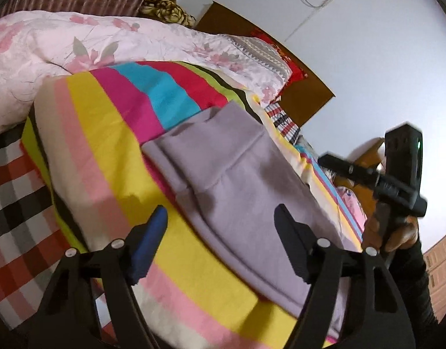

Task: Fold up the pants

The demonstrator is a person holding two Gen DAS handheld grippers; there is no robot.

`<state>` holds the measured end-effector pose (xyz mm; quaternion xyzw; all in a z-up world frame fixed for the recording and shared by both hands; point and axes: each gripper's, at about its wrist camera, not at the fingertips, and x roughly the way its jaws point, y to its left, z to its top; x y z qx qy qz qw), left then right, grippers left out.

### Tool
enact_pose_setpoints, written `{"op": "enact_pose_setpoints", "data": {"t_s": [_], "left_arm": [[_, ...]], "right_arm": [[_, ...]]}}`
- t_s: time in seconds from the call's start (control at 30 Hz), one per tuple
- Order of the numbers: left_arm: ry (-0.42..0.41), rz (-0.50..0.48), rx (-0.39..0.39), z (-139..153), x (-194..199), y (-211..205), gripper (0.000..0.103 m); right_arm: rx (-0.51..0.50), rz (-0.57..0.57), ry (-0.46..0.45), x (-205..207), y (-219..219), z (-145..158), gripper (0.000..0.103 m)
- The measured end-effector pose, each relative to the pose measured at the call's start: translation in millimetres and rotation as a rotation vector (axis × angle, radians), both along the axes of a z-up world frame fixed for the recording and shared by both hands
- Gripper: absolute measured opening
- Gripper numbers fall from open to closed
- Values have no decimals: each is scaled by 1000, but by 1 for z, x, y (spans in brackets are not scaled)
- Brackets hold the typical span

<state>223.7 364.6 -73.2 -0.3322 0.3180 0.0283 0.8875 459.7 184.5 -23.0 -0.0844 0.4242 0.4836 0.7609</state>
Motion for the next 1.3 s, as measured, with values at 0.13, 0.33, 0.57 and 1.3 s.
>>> {"op": "enact_pose_setpoints", "data": {"t_s": [0.13, 0.33, 0.57, 1.3], "left_arm": [[22, 18, -21, -10, 18, 3, 55], [47, 40, 3, -16, 19, -1, 52], [21, 60, 56, -7, 14, -3, 49], [-20, 100, 92, 8, 17, 9, 12]], "right_arm": [[-51, 39, -20, 6, 15, -18, 49], [-73, 133, -36, 7, 54, -29, 48], [-100, 171, -64, 9, 76, -37, 37], [-47, 126, -166, -12, 87, -12, 10]]}}
